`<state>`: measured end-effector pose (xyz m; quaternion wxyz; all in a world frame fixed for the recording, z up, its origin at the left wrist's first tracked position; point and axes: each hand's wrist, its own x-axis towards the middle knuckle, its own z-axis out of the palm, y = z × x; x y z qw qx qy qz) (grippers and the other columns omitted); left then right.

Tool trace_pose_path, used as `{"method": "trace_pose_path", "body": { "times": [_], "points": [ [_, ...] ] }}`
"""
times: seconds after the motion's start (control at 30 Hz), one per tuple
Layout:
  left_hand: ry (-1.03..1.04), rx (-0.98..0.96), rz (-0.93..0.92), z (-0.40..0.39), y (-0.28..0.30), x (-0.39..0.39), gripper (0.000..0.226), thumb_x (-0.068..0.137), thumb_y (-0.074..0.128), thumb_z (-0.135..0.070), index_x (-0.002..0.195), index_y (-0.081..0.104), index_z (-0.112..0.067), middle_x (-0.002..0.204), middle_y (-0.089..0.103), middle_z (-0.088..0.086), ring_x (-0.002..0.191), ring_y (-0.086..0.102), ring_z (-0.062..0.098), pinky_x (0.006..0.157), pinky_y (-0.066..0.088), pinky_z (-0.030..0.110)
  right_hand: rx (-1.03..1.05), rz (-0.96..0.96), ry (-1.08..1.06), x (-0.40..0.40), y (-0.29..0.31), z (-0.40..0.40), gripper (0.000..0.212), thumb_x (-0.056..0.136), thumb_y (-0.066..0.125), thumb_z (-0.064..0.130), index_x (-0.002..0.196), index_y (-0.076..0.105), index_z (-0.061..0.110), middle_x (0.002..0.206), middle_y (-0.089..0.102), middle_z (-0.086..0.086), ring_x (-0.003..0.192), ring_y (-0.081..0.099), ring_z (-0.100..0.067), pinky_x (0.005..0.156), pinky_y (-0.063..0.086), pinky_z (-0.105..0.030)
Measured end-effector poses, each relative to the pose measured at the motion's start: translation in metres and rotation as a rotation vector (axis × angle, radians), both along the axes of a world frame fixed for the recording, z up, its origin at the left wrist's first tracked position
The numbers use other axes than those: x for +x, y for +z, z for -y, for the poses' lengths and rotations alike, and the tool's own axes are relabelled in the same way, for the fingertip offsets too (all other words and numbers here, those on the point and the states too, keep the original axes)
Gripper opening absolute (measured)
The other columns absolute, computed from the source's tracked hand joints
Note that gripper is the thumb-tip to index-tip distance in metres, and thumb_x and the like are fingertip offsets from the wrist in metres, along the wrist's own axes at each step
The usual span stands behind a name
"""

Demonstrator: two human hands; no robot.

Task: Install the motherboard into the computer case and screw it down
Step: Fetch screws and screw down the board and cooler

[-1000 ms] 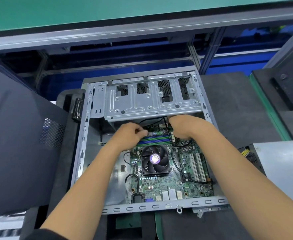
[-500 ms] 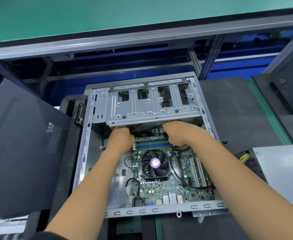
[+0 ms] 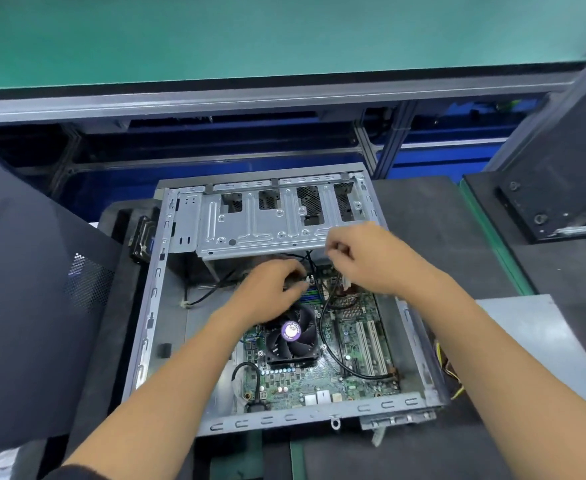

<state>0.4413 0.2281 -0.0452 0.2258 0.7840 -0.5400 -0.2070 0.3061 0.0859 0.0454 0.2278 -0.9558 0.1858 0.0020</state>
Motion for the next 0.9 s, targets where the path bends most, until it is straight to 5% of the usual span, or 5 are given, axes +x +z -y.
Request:
{"method": "trace_pose_path", "body": {
  "times": [0.2,0.33,0.53,0.8,0.9],
  "points": [
    [-0.237,-0.050,0.062,0.023,-0.002,-0.024,0.024,0.085,0.062,-0.043,0.099,0.063,-0.024,0.096,0.060,-0.006,0.092,0.051,0.014,0.079,0.043,0.034,0.129,0.187,-0.173,0.002,-0.011,0.016,0.013,0.093,0.052,0.015,0.092,0.066,0.015,0.069,0.062,0.003,0.054,0.051,-0.010,0.056,0.047,-0.028],
    [-0.236,-0.052,0.140,0.040,-0.002,-0.035,0.013,0.080,0.069,-0.022,0.093,0.068,-0.019,0.093,0.058,-0.002,0.096,0.052,0.020,0.083,0.043,0.037,0.236,0.415,-0.355,0.001,-0.016,0.022,0.013,0.090,0.054,0.012,0.087,0.066,0.013,0.064,0.064,-0.005,0.056,0.057,-0.018,0.059,0.050,-0.027],
    [-0.262,0.014,0.168,0.049,-0.011,-0.047,0.035,0.072,0.056,0.001,0.099,0.068,-0.017,0.096,0.058,-0.001,0.100,0.048,0.021,0.087,0.040,0.038,0.264,0.404,-0.368,-0.001,-0.022,0.024,0.014,0.088,0.053,0.013,0.082,0.065,0.017,0.061,0.065,-0.004,0.055,0.057,-0.021,0.061,0.053,-0.031],
    [-0.161,0.029,0.269,0.061,-0.017,-0.047,0.045,0.083,0.059,-0.042,0.120,0.053,-0.017,0.090,0.066,0.003,0.086,0.060,0.024,0.072,0.045,0.034,0.290,0.429,-0.397,-0.002,-0.025,0.026,0.014,0.087,0.053,0.013,0.082,0.065,0.018,0.063,0.065,-0.009,0.060,0.060,-0.026,0.060,0.053,-0.034],
    [-0.145,0.087,0.285,0.063,-0.019,-0.044,0.044,0.086,0.058,-0.039,0.124,0.050,-0.019,0.090,0.066,0.004,0.085,0.062,0.026,0.070,0.043,0.034,0.292,0.429,-0.399,-0.002,-0.024,0.026,0.014,0.087,0.053,0.014,0.082,0.065,0.018,0.062,0.065,-0.006,0.059,0.060,-0.024,0.061,0.054,-0.035]
  ]
}}
